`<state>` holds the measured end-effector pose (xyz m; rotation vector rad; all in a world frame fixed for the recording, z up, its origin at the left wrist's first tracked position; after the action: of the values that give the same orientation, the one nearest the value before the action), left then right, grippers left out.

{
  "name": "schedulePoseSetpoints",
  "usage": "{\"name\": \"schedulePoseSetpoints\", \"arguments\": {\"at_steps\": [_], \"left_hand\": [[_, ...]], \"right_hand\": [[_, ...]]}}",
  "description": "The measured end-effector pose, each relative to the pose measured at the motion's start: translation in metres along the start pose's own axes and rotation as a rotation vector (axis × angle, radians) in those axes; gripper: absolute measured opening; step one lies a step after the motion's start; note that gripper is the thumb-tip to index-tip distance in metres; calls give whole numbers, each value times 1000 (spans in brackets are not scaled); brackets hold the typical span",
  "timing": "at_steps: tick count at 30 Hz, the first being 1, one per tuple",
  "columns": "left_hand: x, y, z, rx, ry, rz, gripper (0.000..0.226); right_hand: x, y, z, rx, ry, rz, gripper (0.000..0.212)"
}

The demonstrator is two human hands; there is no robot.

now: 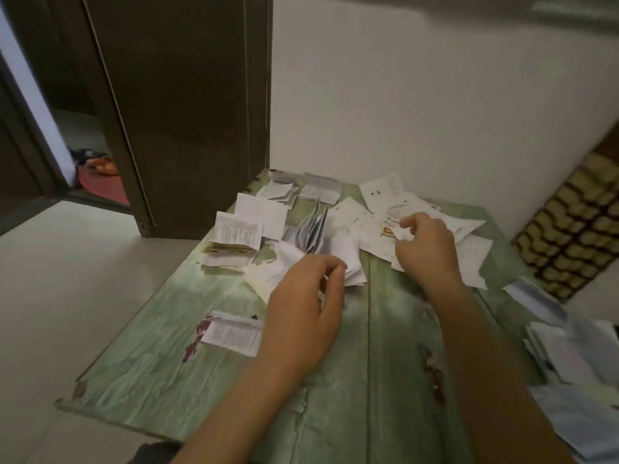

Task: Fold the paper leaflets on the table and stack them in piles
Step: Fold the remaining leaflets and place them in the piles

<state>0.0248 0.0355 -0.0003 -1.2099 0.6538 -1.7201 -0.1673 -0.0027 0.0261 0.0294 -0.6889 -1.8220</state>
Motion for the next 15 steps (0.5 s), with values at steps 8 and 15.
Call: {"name": "schedulePoseSetpoints", "arguments": {"at_steps": [8, 15], "left_hand": [[0, 0, -23, 3, 67, -15, 34], [9, -1, -23, -37, 75, -10, 31]], "right_hand": [[26, -3, -23, -121, 333, 149, 40], [83, -49, -44, -455, 338, 112, 50]]}}
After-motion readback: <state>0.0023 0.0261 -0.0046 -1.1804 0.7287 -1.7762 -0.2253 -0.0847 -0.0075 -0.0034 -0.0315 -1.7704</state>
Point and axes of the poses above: each hand's wrist, its own x-axis towards the middle knuckle, its own z-axis out of the back of the hand, y = z × x, the point moved 4 cm from there along x, towards the middle knuckle, and after that the axes turned 11 degrees about z, right-handed, at the moved point
